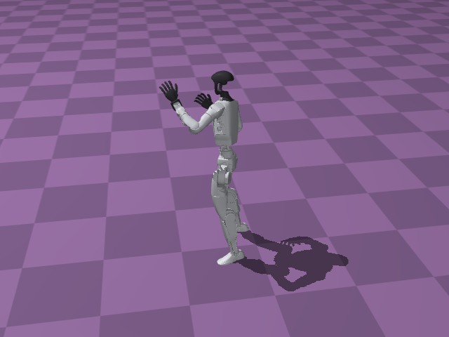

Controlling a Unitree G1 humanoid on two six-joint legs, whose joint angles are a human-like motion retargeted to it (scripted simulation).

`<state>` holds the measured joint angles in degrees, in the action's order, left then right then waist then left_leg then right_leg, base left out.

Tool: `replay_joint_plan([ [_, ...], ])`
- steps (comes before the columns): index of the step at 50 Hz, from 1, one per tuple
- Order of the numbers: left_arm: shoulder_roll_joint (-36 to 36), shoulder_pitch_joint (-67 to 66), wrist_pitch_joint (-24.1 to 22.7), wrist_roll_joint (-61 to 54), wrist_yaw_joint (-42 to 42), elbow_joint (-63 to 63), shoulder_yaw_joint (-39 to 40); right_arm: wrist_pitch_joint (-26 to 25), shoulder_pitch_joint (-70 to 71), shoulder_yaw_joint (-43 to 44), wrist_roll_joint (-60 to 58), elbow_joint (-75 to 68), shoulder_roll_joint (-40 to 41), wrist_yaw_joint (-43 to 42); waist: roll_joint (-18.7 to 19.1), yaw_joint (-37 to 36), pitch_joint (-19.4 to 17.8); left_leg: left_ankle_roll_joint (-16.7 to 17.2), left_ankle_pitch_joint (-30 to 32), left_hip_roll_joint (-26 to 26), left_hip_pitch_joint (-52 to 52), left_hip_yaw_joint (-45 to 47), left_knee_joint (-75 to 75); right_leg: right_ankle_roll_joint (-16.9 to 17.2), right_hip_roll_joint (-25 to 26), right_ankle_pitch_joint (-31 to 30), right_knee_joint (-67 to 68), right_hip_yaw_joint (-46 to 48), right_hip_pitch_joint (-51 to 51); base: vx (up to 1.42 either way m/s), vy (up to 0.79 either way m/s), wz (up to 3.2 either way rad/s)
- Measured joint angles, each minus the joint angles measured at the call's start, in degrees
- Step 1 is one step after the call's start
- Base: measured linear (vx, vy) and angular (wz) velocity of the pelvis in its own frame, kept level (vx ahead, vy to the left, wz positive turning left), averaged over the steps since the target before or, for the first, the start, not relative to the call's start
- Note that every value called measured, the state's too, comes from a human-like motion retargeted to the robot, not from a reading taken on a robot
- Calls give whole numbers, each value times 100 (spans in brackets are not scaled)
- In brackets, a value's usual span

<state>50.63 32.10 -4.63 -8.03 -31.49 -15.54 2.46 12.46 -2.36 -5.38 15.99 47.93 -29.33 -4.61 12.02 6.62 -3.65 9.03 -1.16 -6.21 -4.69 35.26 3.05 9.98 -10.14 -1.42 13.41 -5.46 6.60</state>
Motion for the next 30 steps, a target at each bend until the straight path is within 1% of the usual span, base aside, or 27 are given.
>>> replay_joint_plan([
  [1,772,1725,361,720,-9,1650,-1423,34,187,240,-41,15,-174,-117,-105,364,-157,-87,-406,-29,16,-199,202,6,-61,392,372,182,64,-6,17,23],
  [2,1268,3494,706,1475,105,3412,-3064,76,373,465,-79,24,-341,-248,-211,705,-307,-228,-861,-67,98,-409,507,-13,-137,806,797,374,163,-10,18,56],
  [3,1213,5352,1022,2300,463,5398,-5140,132,558,662,-110,23,-494,-406,-316,1003,-439,-476,-1413,-125,312,-638,1015,-80,-244,1267,1328,584,333,-12,18,73],
  [4,826,6549,1063,2994,1127,7164,-6691,177,772,771,-169,25,-546,-510,-389,1293,-588,-706,-1920,-265,632,-837,1711,-194,-324,1607,1909,791,545,-13,18,89],
  [5,272,7414,966,3622,1944,8820,-7980,218,1002,836,-241,28,-547,-587,-444,1579,-745,-925,-2405,-445,1006,-1021,2501,-332,-392,1886,2517,997,779,-10,17,81],
  [6,43,7569,869,3802,2341,9421,-8098,238,1210,879,-391,45,-469,-590,-478,1788,-918,-990,-2564,-574,1181,-1119,2950,-468,-424,1866,3024,1080,958,-6,16,64],
  [7,-116,7681,813,3850,2479,9725,-8078,262,1420,928,-549,36,-371,-621,-515,1945,-1064,-1021,-2656,-688,1309,-1198,3293,-590,-441,1786,3452,1150,1114,1,13,39],
  [8,-131,7710,840,3633,2100,9435,-7778,292,1634,990,-724,-27,-229,-710,-560,2000,-1159,-986,-2615,-774,1342,-1241,3423,-685,-430,1586,3725,1192,1225,6,9,23],
  [10,-95,7047,709,2232,1002,7678,-6556,287,1977,963,-1250,-248,49,-1016,-608,1800,-1145,-808,-2241,-769,1133,-1249,3053,-843,-433,1220,3796,1365,1242,12,2,11],
  [11,-277,6190,515,1773,546,6590,-5828,232,2060,814,-1714,-407,69,-1201,-562,1593,-1003,-698,-1900,-696,923,-1278,2590,-926,-429,1193,3515,1577,1059,15,-5,29],
  [12,-491,5331,343,1481,180,5582,-5182,161,2146,680,-2150,-568,67,-1338,-516,1399,-847,-589,-1550,-634,744,-1345,2148,-1007,-397,1186,3167,1801,843,16,-10,63],
  [13,-773,4467,214,1523,-4,4738,-4698,58,2237,576,-2533,-730,18,-1378,-472,1231,-663,-482,-1180,-597,627,-1487,1752,-1084,-308,1220,2684,2048,559,15,-13,96],
  [15,-1378,2648,-69,1407,159,3269,-3716,-187,2613,432,-3101,-1146,-86,-1320,-500,911,-286,-296,-500,-501,557,-1904,1196,-1154,-66,1101,1554,2346,-28,12,-16,134],
  [17,-2109,834,-473,68,896,2079,-2810,-622,3591,92,-3706,-1894,-144,-1554,-752,400,15,-128,-107,-317,629,-2292,947,-1132,67,744,535,2376,-482,4,-16,127],
  [18,-2434,-2,-591,-829,1295,1551,-2440,-936,4406,-321,-4103,-2525,-228,-1845,-890,64,104,-42,-58,-232,662,-2396,885,-1119,84,616,150,2394,-653,-1,-15,81],
  [20,-2894,-1290,-777,-2441,1838,746,-2016,-1710,6604,-1706,-4716,-4524,-572,-2297,-1130,-795,101,51,-294,-140,712,-2340,904,-1106,54,735,-275,2477,-866,-8,-14,24],
  [21,-3014,-1728,-888,-3243,2043,406,-1923,-2035,7977,-2906,-4647,-6141,-709,-2234,-1204,-1290,-11,-16,-583,-133,806,-2169,1136,-1094,-7,1033,-292,2463,-886,-13,-14,-16],
  [22,-3100,-2135,-979,-4020,2263,59,-1849,-2275,9226,-4142,-4438,-7716,-798,-1961,-1281,-1786,-133,-116,-878,-137,971,-1997,1492,-1080,-83,1354,-271,2428,-874,-17,-13,-23],
  [23,-3118,-2483,-1029,-4746,2510,-302,-1813,-2342,10226,-5451,-3949,-9205,-793,-1270,-1363,-2283,-274,-280,-1186,-162,1276,-1822,2098,-1060,-191,1721,-171,2347,-800,-18,-12,-5],
  [24,-3037,-2786,-1044,-5418,2765,-623,-1713,-2352,10864,-6393,-3290,-10483,-743,-551,-1463,-2721,-411,-441,-1390,-224,1685,-1702,2827,-1042,-301,2045,-27,2289,-682,-19,-11,17],
  [25,-2907,-3068,-1042,-6061,3024,-924,-1582,-2334,11322,-7152,-2548,-11655,-670,181,-1572,-3130,-547,-601,-1542,-305,2147,-1609,3618,-1024,-412,2349,140,2242,-542,-15,-7,42],
  [26,-2774,-3404,-947,-6627,3218,-1099,-1240,-2379,11507,-6929,-1886,-12064,-757,1,-1643,-3406,-690,-659,-1547,-361,2485,-1571,4125,-1010,-506,2467,258,2256,-448,-11,-3,56],
  [27,-2702,-3779,-837,-7109,3388,-1236,-867,-2346,11599,-6468,-1325,-12119,-898,-295,-1691,-3627,-823,-687,-1561,-391,2743,-1540,4483,-989,-591,2501,326,2287,-385,-4,3,63],
  [28,-2753,-4233,-698,-7422,3510,-1296,-428,-2156,11503,-5533,-965,-11470,-1148,-822,-1694,-3742,-936,-651,-1592,-368,2840,-1525,4544,-958,-659,2368,297,2348,-385,2,7,63],
  [30,-3040,-5168,-677,-7539,3596,-1319,341,-1474,10384,-3427,-782,-9265,-1323,-1504,-1800,-3680,-1023,-528,-1629,-218,2638,-1471,4010,-792,-751,1760,-3,2515,-530,10,14,60],
])
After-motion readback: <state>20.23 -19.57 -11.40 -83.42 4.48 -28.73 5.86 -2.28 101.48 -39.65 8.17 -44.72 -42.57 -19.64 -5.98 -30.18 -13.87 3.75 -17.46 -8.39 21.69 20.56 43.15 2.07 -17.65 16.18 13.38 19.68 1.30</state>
